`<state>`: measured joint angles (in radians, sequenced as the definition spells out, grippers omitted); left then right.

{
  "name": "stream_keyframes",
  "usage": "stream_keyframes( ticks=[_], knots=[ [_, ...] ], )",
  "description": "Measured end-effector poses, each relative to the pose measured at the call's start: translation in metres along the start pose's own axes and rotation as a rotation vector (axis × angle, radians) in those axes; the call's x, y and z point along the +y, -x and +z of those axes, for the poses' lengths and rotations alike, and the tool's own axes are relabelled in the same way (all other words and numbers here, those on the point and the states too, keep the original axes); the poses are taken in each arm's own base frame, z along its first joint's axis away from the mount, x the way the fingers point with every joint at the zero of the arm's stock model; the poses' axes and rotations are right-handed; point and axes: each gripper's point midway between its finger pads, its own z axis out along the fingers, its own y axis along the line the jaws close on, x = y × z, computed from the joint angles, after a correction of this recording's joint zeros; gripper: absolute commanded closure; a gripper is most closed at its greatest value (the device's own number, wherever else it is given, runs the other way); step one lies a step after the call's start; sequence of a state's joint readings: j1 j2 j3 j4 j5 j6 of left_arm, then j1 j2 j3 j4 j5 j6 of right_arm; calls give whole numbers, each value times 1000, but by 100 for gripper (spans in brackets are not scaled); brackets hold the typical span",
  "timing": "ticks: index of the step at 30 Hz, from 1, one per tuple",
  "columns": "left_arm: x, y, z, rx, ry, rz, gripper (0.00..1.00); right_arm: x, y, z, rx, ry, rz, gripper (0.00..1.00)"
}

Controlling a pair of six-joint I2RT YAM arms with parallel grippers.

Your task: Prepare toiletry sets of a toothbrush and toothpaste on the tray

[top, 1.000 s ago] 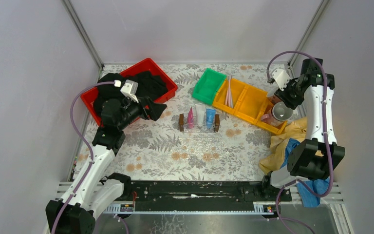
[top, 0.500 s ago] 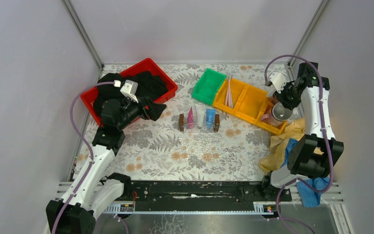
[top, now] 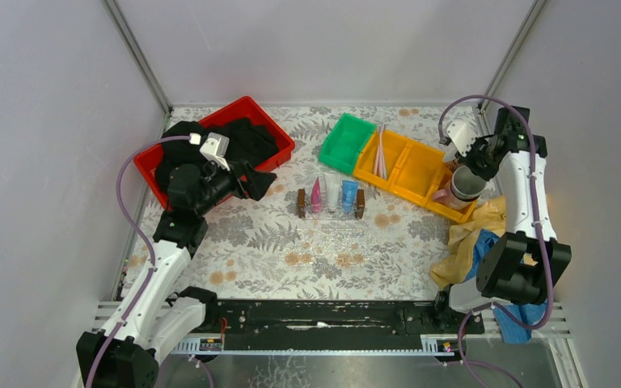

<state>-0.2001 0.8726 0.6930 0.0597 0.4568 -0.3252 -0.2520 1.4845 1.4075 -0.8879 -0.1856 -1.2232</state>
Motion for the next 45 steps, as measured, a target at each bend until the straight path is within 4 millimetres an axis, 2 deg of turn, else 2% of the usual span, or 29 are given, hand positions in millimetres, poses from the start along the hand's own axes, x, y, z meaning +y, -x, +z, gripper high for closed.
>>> stream_keyframes(
  ticks=[8,19,27,31,36,41,45],
  knots=[
    [0,0,0,0,0,0,0,1,12,-22,-55,-27,-10,100],
    [-4,-1,0,-1,-22,3,0,-10,29,-56,-98,-59,-12,100],
    [-26,2,-5,-38,-154,22,0,1,55,-91,-201,-6,5,100],
    [-43,3,-10,-71,-250,30,0,19,67,-104,-259,64,20,100],
    [-59,6,-14,-96,-342,-5,0,50,87,-107,-311,174,4,100],
    [-66,-4,-20,-95,-384,-128,0,99,120,-110,-388,297,-60,100],
    [-72,-12,-32,-106,-401,-226,0,140,145,-121,-466,408,-106,100]
  ],
)
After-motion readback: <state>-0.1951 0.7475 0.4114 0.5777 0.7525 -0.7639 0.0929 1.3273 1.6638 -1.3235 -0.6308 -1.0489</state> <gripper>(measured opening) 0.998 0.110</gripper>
